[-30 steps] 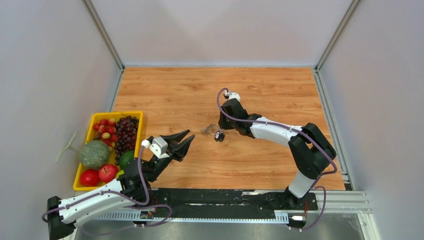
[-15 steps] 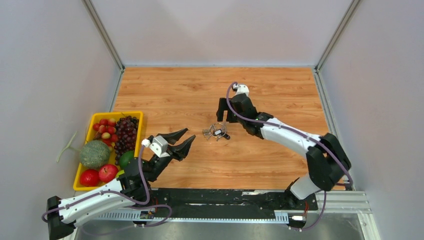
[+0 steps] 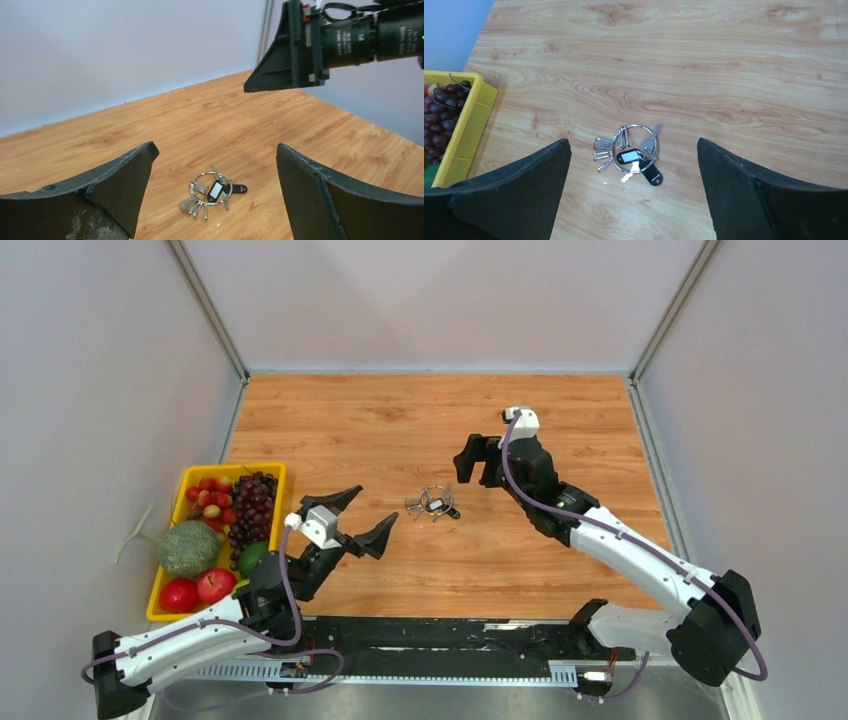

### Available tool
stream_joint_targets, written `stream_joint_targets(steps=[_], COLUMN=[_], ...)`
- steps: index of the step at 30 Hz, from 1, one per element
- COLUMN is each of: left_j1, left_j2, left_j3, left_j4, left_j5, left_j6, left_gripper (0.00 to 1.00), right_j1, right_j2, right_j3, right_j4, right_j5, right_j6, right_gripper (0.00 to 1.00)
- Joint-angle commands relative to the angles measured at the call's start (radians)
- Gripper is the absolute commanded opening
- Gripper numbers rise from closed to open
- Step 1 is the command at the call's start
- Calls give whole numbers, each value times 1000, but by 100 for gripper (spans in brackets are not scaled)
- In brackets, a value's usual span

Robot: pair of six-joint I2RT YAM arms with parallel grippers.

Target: Put the keys on the keyring

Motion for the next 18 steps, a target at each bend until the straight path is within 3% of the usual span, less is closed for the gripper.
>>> stream_joint_targets(steps=[1,6,10,13,18], left_j1=[-2,-2,-2,-2,-2], left_j2=[50,126,214,249,230], left_j3=[63,196,355,468,511], left_j4=[-14,-142,-355,-524,-596], left_j5=[-50,-121,-197,-224,-212], left_j6=[-8,-125,-199,-222,-222], left_gripper=[100,100,100,100,100], right_j1=[8,93,198,267,360], right_j2=[-50,-70,-110,-128,-112], right_j3=[26,47,48,55,73], right_j4=[-46,-106,-111,-111,-120], right_j5=[62,321,539,632,784], right_j6=[-29,-33,-70,-100,-160], right_gripper=[100,100,100,100,100])
